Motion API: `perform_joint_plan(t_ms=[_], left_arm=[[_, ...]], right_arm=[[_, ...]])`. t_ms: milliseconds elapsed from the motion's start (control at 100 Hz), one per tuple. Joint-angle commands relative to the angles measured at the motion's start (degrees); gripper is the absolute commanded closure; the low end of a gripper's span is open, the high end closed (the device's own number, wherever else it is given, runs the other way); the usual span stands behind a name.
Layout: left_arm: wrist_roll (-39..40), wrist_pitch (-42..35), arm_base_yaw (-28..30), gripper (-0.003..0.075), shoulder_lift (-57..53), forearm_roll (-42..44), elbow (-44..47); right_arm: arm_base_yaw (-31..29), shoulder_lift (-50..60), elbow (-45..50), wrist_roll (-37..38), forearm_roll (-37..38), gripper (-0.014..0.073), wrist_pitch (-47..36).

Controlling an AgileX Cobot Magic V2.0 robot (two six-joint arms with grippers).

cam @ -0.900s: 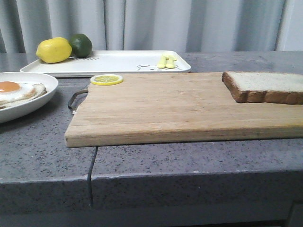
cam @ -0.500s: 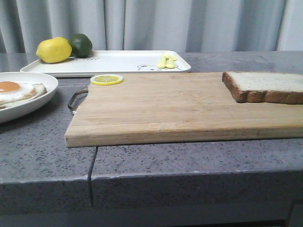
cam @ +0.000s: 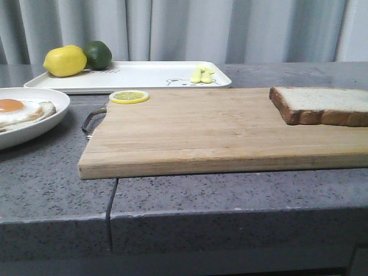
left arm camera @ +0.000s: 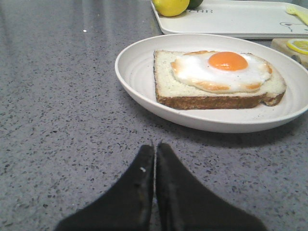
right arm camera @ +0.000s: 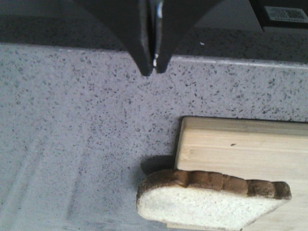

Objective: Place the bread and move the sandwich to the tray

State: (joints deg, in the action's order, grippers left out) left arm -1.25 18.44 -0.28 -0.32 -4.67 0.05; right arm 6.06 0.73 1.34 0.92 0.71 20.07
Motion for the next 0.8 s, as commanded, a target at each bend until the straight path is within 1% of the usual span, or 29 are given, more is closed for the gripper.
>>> perform_joint_plan(t_ms=[0,110,280,490,610,740,790], left_arm=[[0.57,-5.48,-0.43,0.0740,-1.73,1.43,0.82],[0.57,-9.64,-0.43,0.0740,-1.73,1.43,0.82],[0.57,-19.70,-0.43,0.0740,-1.73,1.43,0.82],[0.57,-27.92,-0.33,0.0740,-1.73,1.43,0.82],[0.57,-31.34,-0.33,0.0740,-1.73,1.29,0.82],[0.57,-31.12,-0.33,0.0740,-1.73,0.34,0.21],[0.57,-31.12,-0.33,0.0740,-1.62,-1.63,-0.09]], right_arm=[[-0.30,0.99,0.40,-0.23,0.05,0.0655,-6.05],[-0.30,0.99,0.40,-0.23,0.05,0.0655,-8.44],[-0.30,0.99,0.40,-0.23,0.05,0.0655,-10.05],[-0.30,0.93,0.40,-0.23,0.05,0.0655,-14.98],[-0.30,0.93,0.35,-0.23,0.05,0.0655,-17.97],[-0.30,0.93,0.25,-0.23,0.05,0.0655,-20.07],[-0.30,0.70,-0.22,-0.17,-0.37,0.0655,-20.47]])
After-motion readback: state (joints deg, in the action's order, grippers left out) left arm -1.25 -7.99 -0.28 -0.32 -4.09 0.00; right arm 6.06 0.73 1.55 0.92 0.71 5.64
